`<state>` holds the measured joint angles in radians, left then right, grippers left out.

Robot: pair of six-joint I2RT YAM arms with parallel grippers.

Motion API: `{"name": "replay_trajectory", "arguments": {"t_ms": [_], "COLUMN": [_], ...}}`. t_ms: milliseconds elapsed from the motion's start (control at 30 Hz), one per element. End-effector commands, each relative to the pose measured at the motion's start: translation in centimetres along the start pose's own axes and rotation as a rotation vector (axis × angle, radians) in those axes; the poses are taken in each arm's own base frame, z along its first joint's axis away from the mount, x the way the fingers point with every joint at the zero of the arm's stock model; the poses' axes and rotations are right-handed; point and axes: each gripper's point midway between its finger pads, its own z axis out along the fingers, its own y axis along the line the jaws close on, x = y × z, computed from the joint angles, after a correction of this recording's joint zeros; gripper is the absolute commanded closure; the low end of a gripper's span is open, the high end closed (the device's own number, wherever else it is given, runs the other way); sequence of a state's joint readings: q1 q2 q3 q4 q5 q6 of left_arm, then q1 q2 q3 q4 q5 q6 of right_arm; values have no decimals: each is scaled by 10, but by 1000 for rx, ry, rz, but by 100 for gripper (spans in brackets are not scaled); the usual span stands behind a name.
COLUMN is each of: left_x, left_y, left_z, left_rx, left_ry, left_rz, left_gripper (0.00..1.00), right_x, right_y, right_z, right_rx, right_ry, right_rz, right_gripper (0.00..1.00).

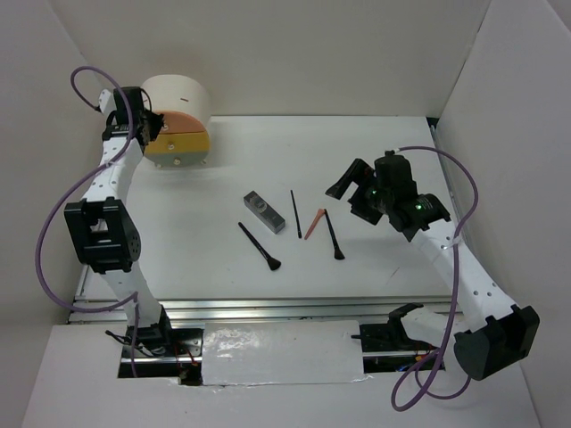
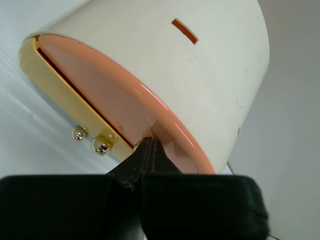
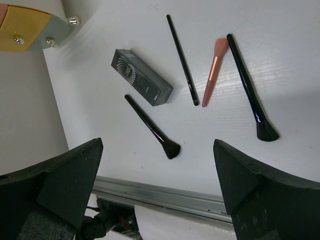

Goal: Organize the makeup

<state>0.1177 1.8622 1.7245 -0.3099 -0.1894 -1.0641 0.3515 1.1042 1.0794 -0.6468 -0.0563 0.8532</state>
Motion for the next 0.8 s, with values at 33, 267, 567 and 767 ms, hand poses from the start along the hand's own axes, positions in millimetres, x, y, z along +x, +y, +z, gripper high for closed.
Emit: {"name": "replay_trajectory", "arguments": {"t_ms": [33, 267, 567, 767], "left_x": [-4, 6, 60, 61], "left_y": [-6, 10, 60, 58], "left_z": [10, -13, -31, -21], "left_rx": [13, -31, 75, 254], "left_ry": [-12, 22, 128, 52], "left_rz": [27, -24, -111, -98], "left_gripper": [100, 78, 46, 34], "right_x": [-21, -21, -16, -11], "right_y": [14, 15, 16, 14], "right_z": [-10, -10, -5, -3], "right_rx": [-26, -32, -54, -58], "right_ry": [-67, -60, -27, -11], "right_rz": [-23, -30, -45, -65], "right_gripper": [0, 0, 0, 0]}}
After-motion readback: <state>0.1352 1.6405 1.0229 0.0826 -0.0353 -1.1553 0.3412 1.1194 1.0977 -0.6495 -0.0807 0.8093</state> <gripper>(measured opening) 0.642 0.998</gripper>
